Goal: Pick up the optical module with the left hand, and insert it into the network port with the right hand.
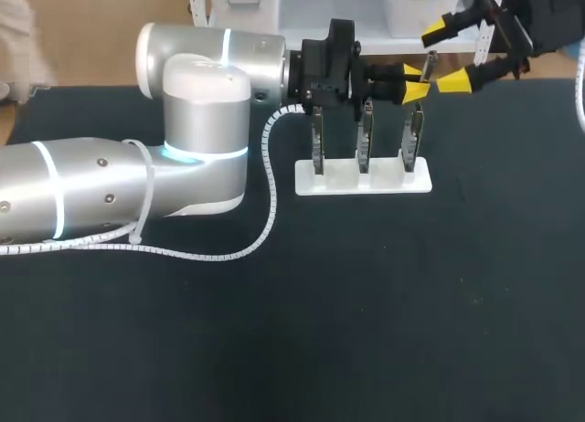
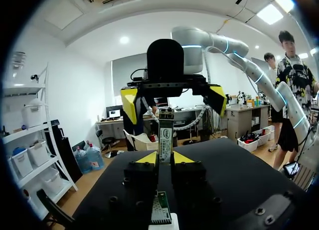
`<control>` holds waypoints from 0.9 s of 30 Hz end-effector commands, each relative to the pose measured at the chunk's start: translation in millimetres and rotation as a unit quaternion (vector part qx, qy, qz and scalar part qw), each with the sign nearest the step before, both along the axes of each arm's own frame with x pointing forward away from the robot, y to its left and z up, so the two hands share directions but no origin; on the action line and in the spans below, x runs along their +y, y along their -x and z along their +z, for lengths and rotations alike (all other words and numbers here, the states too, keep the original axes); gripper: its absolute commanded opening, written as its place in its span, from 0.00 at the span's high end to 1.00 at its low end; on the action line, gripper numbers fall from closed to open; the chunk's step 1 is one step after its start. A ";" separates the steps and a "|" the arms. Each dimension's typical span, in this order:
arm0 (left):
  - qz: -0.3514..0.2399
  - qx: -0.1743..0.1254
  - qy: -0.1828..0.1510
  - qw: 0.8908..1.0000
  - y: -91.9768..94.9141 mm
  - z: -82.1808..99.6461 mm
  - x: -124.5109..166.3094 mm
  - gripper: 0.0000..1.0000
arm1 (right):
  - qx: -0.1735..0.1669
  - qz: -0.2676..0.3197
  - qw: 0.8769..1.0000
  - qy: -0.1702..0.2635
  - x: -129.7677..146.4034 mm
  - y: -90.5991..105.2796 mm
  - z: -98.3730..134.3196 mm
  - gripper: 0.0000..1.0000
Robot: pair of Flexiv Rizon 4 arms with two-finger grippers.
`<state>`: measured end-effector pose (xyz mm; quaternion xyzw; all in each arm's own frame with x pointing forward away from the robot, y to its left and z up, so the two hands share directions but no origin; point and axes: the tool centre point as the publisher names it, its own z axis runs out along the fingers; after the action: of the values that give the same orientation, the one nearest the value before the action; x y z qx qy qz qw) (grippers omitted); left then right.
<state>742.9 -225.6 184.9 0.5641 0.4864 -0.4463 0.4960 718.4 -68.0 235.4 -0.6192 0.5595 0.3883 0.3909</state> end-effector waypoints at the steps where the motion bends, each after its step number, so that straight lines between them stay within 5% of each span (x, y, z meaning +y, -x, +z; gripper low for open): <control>1: 0.003 -0.002 0.001 1.000 1.9 -0.7 0.6 1.00 | 0.001 0.003 1.000 -0.001 0.0 -3.7 -0.9 0.00; 15: 0.003 -0.002 0.001 1.000 1.9 -0.7 0.6 1.00 | 0.001 0.003 1.000 -0.001 0.0 -3.7 -0.9 0.00; 17: 0.003 -0.002 0.001 1.000 1.9 -0.7 0.6 1.00 | 0.001 0.003 1.000 -0.001 0.0 -3.7 -0.9 0.11; 20: 0.003 -0.002 0.001 1.000 1.9 -0.7 0.6 1.00 | 0.001 0.003 1.000 -0.001 0.0 -3.7 -0.9 0.51; 27: 0.003 -0.002 0.001 1.000 1.9 -0.7 0.6 1.00 | 0.001 0.003 1.000 -0.001 0.0 -3.7 -0.9 0.64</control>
<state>742.9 -225.7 184.9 0.5641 0.4864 -0.4463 0.4960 721.3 -67.8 235.1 -0.6197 0.5585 0.3904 0.3894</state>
